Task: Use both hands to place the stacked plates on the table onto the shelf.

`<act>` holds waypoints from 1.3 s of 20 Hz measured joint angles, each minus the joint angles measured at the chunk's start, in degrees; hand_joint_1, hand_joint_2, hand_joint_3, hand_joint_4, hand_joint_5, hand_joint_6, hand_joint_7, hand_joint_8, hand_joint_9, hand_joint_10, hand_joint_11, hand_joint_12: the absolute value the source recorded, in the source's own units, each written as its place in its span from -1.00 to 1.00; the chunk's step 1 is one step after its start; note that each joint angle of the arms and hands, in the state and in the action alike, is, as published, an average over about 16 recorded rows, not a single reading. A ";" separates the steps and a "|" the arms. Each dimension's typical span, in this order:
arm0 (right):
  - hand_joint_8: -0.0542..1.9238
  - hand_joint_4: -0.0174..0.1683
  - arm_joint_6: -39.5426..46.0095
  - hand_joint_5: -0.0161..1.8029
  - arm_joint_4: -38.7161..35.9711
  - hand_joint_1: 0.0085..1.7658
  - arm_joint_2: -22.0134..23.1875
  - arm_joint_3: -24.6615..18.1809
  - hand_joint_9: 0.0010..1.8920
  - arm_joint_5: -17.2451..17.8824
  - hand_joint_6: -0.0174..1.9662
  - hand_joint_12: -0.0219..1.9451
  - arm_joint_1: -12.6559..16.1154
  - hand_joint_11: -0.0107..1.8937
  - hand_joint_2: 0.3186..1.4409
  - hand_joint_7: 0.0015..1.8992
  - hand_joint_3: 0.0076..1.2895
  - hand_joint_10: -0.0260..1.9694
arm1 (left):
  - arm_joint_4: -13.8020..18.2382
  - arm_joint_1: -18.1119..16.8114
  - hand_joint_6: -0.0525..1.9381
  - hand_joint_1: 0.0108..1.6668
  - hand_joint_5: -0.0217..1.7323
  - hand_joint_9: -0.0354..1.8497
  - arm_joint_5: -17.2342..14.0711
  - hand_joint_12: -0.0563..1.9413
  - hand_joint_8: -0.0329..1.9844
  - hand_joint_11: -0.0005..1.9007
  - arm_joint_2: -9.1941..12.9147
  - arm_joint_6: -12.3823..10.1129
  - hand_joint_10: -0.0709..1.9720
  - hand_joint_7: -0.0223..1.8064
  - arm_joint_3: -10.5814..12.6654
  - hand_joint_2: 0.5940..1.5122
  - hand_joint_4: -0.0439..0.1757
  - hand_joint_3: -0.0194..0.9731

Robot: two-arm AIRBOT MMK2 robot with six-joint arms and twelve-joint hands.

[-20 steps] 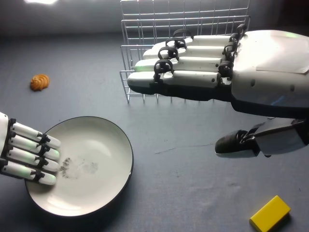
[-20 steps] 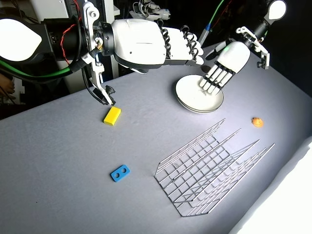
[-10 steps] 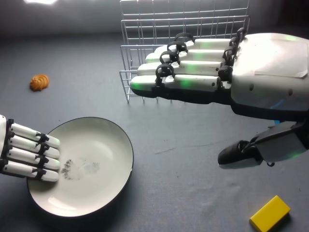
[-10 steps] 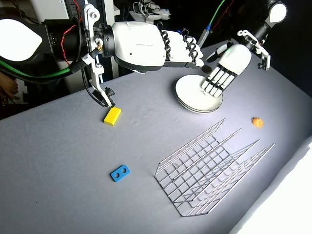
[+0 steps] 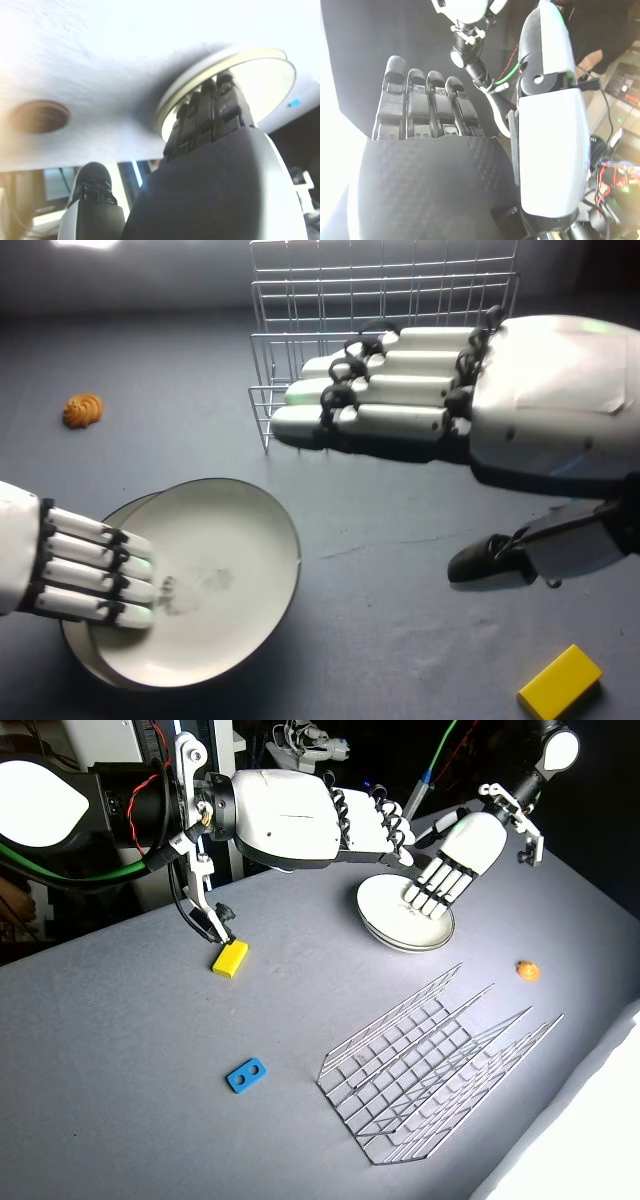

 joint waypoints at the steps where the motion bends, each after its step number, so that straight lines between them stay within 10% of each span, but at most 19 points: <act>1: -0.93 -0.83 -0.77 -0.97 0.06 0.25 -0.44 0.03 -0.98 -0.27 -0.95 -0.63 -0.02 -0.97 0.09 -0.98 -0.96 -0.97 | -0.40 0.03 -0.97 -0.98 -0.98 -0.95 0.39 -0.93 -0.98 -0.98 -0.02 -0.16 -0.92 -0.99 -0.57 0.06 -0.63 -0.94; 26: -0.93 -0.79 -24.61 -0.95 7.18 0.30 -23.97 12.96 -0.97 -17.30 -0.95 -0.47 0.73 -0.97 0.12 -0.97 -0.96 -0.97 | -6.16 0.02 -0.97 -0.98 -0.99 -0.94 7.49 -0.93 -0.99 -0.98 -0.20 -2.19 -0.92 -0.99 -7.82 0.05 -0.62 -0.94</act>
